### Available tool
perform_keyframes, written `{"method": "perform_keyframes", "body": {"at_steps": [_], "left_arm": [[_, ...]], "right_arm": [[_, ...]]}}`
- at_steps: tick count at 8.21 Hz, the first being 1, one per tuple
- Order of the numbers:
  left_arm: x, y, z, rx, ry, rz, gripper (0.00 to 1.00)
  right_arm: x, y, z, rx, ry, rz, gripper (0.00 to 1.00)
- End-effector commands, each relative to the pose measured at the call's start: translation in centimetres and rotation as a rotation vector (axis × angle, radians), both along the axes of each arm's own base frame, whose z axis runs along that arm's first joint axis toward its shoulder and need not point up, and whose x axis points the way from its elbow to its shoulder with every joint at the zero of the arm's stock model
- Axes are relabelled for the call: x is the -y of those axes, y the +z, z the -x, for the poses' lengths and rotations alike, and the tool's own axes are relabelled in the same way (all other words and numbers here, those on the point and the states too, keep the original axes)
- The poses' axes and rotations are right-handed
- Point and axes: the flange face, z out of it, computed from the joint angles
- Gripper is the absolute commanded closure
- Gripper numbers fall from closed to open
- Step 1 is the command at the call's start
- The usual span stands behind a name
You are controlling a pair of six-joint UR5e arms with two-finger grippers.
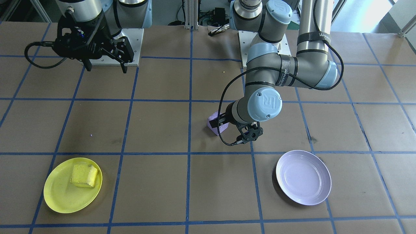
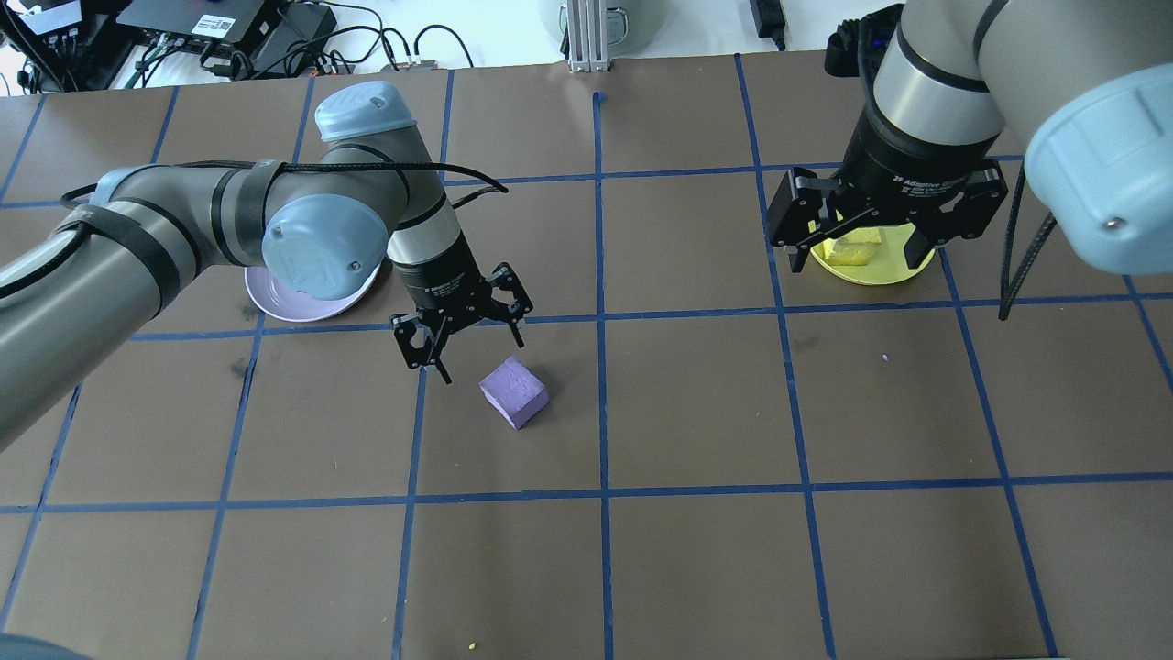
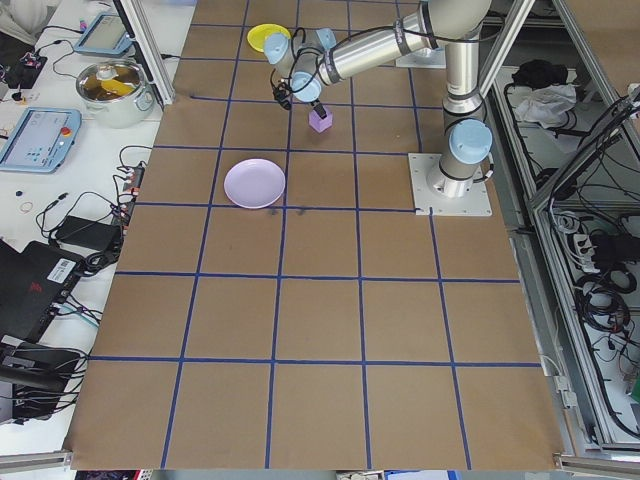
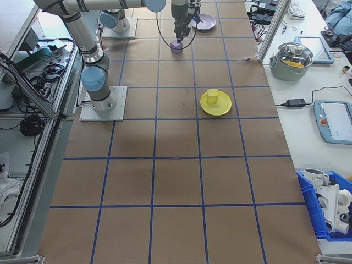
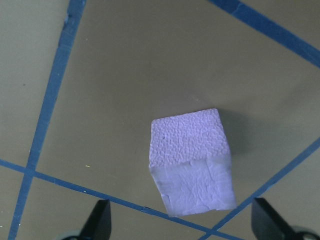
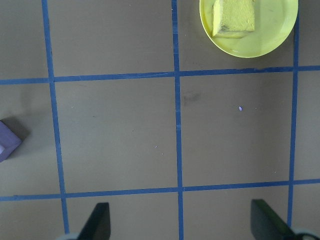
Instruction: Sort blocks by color into plates
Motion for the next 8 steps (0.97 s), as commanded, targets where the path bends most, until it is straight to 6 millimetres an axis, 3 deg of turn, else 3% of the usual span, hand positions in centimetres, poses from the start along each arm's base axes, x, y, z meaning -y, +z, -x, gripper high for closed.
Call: {"method": "perform_keyframes", "body": {"at_steps": [1,5,6,7,8], "left_arm": [[0.2,-1.9,0.1,0.000,0.001,-0.033,0.00],[0.6,-4.7,0.9,-0.035,0.017,-0.065,0.01],[0.6,-5.0,0.9,-0.034,0.014,-0.072,0.14],[0.6,-5.0,0.9,-0.042,0.004,-0.071,0.34],[0.7,-4.9,0.9,-0.062,-0.033,-0.059,0.78]], "right_arm": [[0.2,-0.1,0.0,0.002,0.001,0.008,0.00],[0.2,0.0,-0.1,0.007,-0.001,0.012,0.00],[-0.1,0.3,0.1,0.003,-0.001,0.017,0.00],[-0.2,0.5,0.1,0.006,-0.002,0.021,0.00],[-0.3,0.5,0.0,0.005,0.001,0.017,0.00]]}}
